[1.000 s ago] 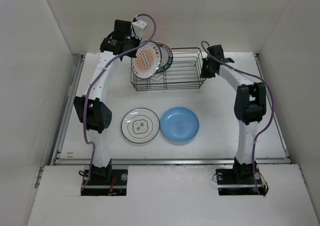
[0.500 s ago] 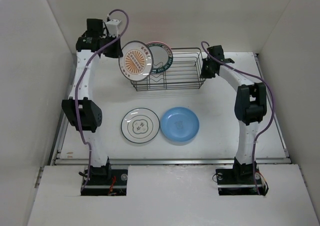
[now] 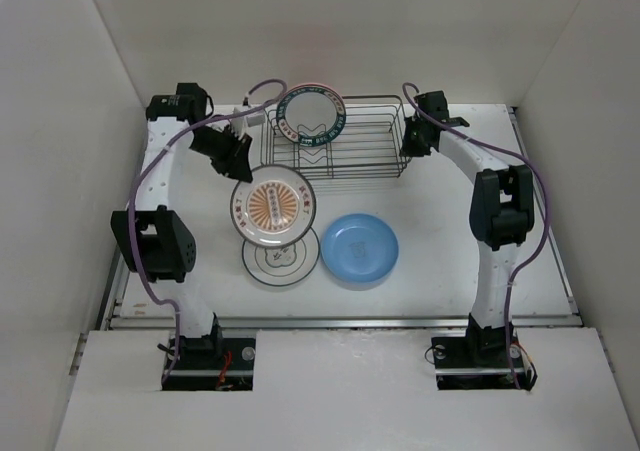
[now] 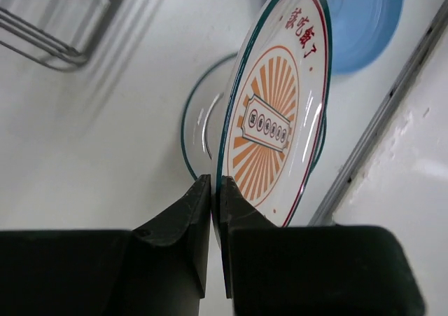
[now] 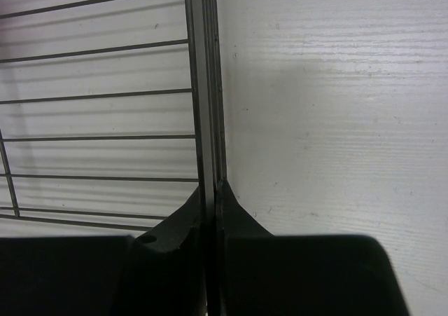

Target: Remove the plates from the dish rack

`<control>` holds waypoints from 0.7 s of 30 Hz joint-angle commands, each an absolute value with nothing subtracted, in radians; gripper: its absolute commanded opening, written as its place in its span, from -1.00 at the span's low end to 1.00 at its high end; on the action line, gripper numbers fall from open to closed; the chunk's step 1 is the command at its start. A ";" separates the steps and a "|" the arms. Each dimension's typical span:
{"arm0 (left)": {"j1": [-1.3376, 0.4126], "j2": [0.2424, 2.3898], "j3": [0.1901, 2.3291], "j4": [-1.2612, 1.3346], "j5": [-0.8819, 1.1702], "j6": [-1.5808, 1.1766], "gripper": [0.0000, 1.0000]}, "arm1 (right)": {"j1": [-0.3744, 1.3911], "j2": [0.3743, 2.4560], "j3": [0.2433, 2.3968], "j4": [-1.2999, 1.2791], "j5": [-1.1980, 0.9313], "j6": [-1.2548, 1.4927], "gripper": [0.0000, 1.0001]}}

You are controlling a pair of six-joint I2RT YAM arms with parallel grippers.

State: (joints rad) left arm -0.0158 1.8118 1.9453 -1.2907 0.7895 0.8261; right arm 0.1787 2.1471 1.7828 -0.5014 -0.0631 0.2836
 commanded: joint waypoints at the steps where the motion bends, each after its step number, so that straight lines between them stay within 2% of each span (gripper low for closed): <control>1: -0.027 1.812 1.817 -1.582 0.781 0.997 -1.00 | 0.187 2.088 1.770 -0.491 -0.071 0.291 -1.00; 10: -0.084 1.960 1.753 -1.540 0.689 0.965 -1.00 | 0.187 2.088 1.750 -0.491 -0.052 0.291 -1.00; 12: -0.098 1.973 1.743 -1.529 0.666 0.954 -0.61 | 0.187 2.097 1.750 -0.491 -0.052 0.291 -0.94; 13: -0.113 1.983 1.743 -1.529 0.666 0.954 -0.43 | 0.187 2.097 1.750 -0.491 -0.052 0.291 -0.80; 14: -0.114 1.983 1.732 -1.529 0.657 0.954 -0.32 | 0.187 2.097 1.750 -0.500 -0.052 0.281 -0.75; 15: -0.124 1.983 1.732 -1.529 0.657 0.954 -0.04 | 0.187 2.097 1.750 -0.500 -0.052 0.281 -0.69; 16: -0.124 1.983 1.732 -1.529 0.646 0.954 0.14 | 0.187 2.097 1.761 -0.511 -0.052 0.281 -0.59; 17: -0.133 1.983 1.732 -1.520 0.646 0.954 0.27 | 0.187 2.088 1.772 -0.511 -0.052 0.270 -0.33; 19: -0.133 1.961 1.744 -1.494 0.621 0.927 0.54 | 0.187 2.077 1.784 -0.520 -0.040 0.259 -0.03; 20: -0.133 1.951 1.753 -1.483 0.621 0.913 0.58 | 0.187 2.077 1.796 -0.520 -0.028 0.259 0.17; 21: -0.133 1.936 1.779 -1.470 0.612 0.898 0.58 | 0.187 2.051 1.796 -0.529 -0.019 0.250 0.26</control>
State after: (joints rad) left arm -0.1310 2.0083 1.7355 -1.3037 0.6178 0.9176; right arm 0.1787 2.1342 1.7660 -0.5095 -0.0509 0.2745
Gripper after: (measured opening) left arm 0.783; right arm 0.605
